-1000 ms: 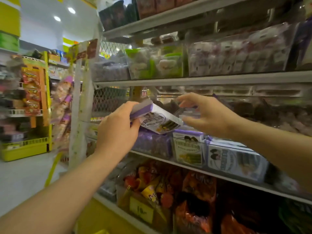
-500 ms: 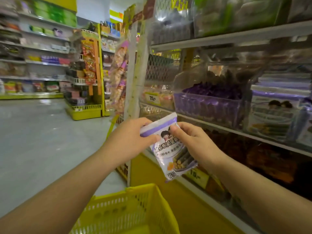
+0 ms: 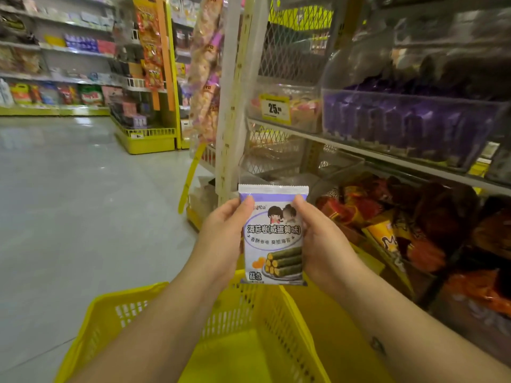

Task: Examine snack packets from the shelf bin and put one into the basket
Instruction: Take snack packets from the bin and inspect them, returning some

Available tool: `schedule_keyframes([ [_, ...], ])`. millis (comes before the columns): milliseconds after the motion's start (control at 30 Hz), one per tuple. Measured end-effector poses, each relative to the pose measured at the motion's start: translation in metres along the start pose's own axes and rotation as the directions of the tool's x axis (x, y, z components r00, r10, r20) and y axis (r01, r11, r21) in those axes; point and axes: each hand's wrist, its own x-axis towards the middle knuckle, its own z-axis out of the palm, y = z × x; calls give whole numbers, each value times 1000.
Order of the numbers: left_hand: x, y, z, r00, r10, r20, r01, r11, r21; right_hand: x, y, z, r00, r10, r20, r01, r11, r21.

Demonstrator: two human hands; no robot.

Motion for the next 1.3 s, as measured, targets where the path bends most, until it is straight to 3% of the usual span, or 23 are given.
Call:
schedule_keyframes([
  [200, 2, -12, 9, 999, -45, 15, 45, 999, 27, -3, -7, -12, 985, -93, -147, 93, 996, -2],
  [500, -1, -7, 18, 997, 13, -73, -6, 996, 87, -7, -14, -25, 974, -181, -140, 147, 964, -220],
  [633, -7, -1, 18, 969, -225, 106, 218, 973, 76, -13, -22, -25, 949, -200, -243, 133, 955, -265],
  [733, -16, 1, 16, 859, -411, 304, 358, 908, 218, -18, -26, -26, 917, -150, -369, 86, 979, -183],
  [800, -19, -4, 15, 811, -464, 357, 406, 885, 228, -19, -26, -27, 911, -118, -396, 65, 987, -147],
  [933, -16, -13, 12, 828, -441, 346, 421, 897, 137, -19, -28, -34, 961, -40, -273, -38, 960, -277],
  [1000, -11, -12, 7, 854, -418, 310, 426, 904, 45, -21, -31, -38, 988, 101, -120, -139, 918, -371],
  [1067, -4, -8, 1, 880, -397, 261, 421, 906, -40, -24, -32, -42, 969, 244, -19, -227, 868, -442],
  [1300, 4, -8, -9, 874, -418, 246, 445, 893, -65, -28, -32, -45, 940, 336, 62, -285, 869, -404],
])
